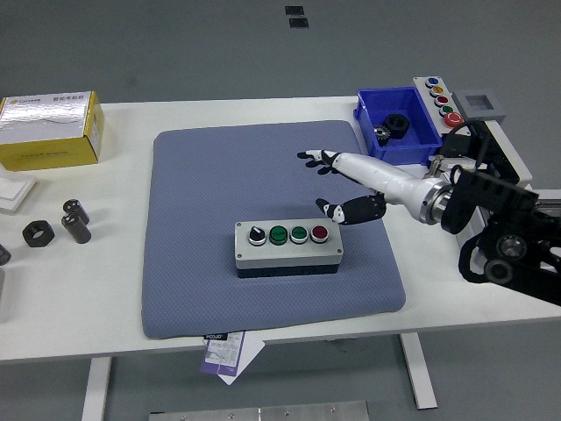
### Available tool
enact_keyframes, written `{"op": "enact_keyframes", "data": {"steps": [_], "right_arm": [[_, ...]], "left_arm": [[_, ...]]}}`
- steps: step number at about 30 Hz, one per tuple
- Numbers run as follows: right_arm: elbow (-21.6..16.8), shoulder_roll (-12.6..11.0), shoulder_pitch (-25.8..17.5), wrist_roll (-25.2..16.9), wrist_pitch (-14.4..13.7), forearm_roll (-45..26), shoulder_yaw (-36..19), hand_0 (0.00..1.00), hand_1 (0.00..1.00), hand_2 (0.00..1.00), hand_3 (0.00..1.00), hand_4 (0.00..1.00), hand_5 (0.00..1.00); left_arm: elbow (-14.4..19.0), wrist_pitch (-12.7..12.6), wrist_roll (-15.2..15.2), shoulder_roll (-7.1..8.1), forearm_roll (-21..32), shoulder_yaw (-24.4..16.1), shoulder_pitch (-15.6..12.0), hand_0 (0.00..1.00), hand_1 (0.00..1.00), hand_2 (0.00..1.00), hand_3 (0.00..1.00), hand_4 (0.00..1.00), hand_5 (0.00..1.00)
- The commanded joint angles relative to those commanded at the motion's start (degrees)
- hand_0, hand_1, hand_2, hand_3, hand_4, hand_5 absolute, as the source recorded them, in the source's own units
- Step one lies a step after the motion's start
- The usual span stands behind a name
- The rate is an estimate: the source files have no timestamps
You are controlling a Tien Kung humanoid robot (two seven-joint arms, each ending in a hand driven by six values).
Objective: Pick up the button,place it on the desk,press the button,press the button
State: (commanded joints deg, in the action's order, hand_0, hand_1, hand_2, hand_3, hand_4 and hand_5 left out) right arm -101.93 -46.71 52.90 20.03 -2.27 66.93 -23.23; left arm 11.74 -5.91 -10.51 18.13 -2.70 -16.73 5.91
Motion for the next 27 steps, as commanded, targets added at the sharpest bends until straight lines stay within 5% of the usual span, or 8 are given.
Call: {"op": "enact_keyframes", "data": {"steps": [1, 2, 7, 8, 11, 18, 21, 27], "right_arm": [[0.0, -1.3, 0.9, 1.8, 2.1, -1.8, -1.9, 0.883, 0.865, 0.902, 0.998, 0.528, 0.002], [0.0, -2.5, 1.8, 3.6, 4.1, -3.5, -3.7, 0.528, 0.626, 0.677, 0.913, 0.574, 0.127], [0.0, -6.3, 7.2, 12.0, 15.3, -11.4, -8.3, 0.528, 0.626, 0.677, 0.913, 0.574, 0.127], [0.0, -6.3, 7.8, 13.2, 17.4, -12.6, -8.1, 0.082, 0.304, 0.329, 0.998, 0.513, 0.074], [0.0, -5.8, 9.4, 16.8, 24.3, -16.5, -7.1, 0.082, 0.304, 0.329, 0.998, 0.513, 0.074], [0.0, -3.9, 10.8, 16.9, 36.5, -20.4, -5.1, 0.002, 0.227, 0.288, 0.998, 0.46, 0.002], [0.0, -2.1, 11.1, 16.9, 39.3, -20.7, -4.2, 0.002, 0.199, 0.269, 0.998, 0.439, 0.002], [2.0, 3.3, 11.5, 16.9, 39.3, -20.0, -0.7, 0.002, 0.195, 0.263, 0.998, 0.432, 0.002]], "left_arm": [[0.0, 0.0, 0.0, 0.05, -0.1, -0.1, 0.0, 0.686, 0.629, 0.552, 0.594, 0.669, 0.205], [0.0, 0.0, 0.0, 0.1, -0.1, -0.2, 0.0, 0.688, 0.63, 0.551, 0.594, 0.668, 0.205], [0.0, 0.0, 0.1, 0.32, 0.1, 0.1, 0.4, 0.688, 0.63, 0.551, 0.594, 0.668, 0.205], [0.0, 0.0, 0.0, 0.33, 0.0, 0.0, 0.4, 0.687, 0.63, 0.551, 0.592, 0.666, 0.204], [0.0, -0.1, -0.1, 0.39, -0.3, -0.3, 0.3, 0.687, 0.63, 0.551, 0.592, 0.666, 0.204], [0.1, -0.1, -0.4, 0.47, -0.9, -1.0, 0.2, 0.688, 0.629, 0.551, 0.592, 0.665, 0.204], [0.1, -0.1, -0.5, 0.46, -1.1, -1.1, 0.2, 0.688, 0.63, 0.551, 0.591, 0.664, 0.203], [0.1, -0.1, -0.4, 0.39, -1.0, -0.9, 0.5, 0.687, 0.63, 0.55, 0.591, 0.664, 0.204]]}}
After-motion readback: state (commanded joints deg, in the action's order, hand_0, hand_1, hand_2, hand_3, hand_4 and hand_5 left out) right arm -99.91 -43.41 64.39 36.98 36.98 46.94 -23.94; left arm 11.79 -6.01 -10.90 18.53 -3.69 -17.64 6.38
